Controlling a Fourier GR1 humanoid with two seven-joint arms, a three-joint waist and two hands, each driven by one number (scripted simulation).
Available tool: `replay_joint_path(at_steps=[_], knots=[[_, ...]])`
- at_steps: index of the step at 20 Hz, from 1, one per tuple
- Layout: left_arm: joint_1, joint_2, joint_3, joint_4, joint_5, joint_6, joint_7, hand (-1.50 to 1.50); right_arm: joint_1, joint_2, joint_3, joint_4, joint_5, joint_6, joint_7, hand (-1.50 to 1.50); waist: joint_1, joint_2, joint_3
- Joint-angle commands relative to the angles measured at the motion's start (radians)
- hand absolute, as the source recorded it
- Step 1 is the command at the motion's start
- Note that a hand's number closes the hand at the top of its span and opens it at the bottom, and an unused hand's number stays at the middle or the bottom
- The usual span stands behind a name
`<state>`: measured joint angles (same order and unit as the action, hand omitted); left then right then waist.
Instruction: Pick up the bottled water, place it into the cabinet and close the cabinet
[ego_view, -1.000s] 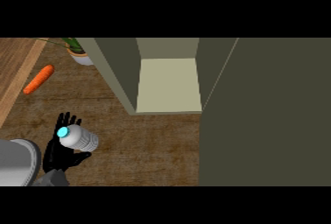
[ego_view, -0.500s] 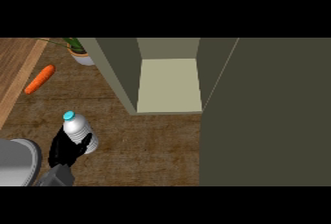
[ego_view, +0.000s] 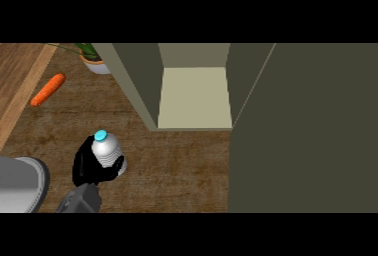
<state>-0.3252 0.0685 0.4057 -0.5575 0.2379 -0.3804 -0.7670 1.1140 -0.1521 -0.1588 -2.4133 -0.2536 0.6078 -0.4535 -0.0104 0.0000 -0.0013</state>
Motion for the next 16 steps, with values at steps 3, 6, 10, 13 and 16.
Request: replay_joint_path(at_steps=[3,6,10,13,16], knots=[[0.03,-0.066,-0.099,-0.12,-0.011,0.082,-0.093,1.5,-0.022,-0.006,-0.04,-0.066,-0.095,0.005,0.027,-1.5,0.009,-0.004,0.002],[0.043,-0.067,-0.192,-0.159,0.062,0.109,-0.053,1.5,0.058,0.006,-0.024,-0.169,-0.093,0.019,0.033,-1.5,0.0,-0.009,0.001],[0.065,-0.068,-0.296,-0.342,0.067,0.161,0.036,1.5,-0.021,-0.003,-0.024,-0.105,-0.072,-0.012,0.055,-1.5,0.018,-0.008,0.002],[0.092,-0.068,-0.422,-0.442,0.142,0.21,0.11,1.5,-0.035,-0.014,-0.045,-0.093,-0.11,-0.017,0.059,-1.5,0.018,-0.009,0.002],[0.14,-0.068,-0.542,-0.578,0.175,0.318,0.123,1.5,-0.029,0.031,0.025,-0.113,-0.047,-0.026,0.063,-1.5,0.013,-0.008,0.001]])
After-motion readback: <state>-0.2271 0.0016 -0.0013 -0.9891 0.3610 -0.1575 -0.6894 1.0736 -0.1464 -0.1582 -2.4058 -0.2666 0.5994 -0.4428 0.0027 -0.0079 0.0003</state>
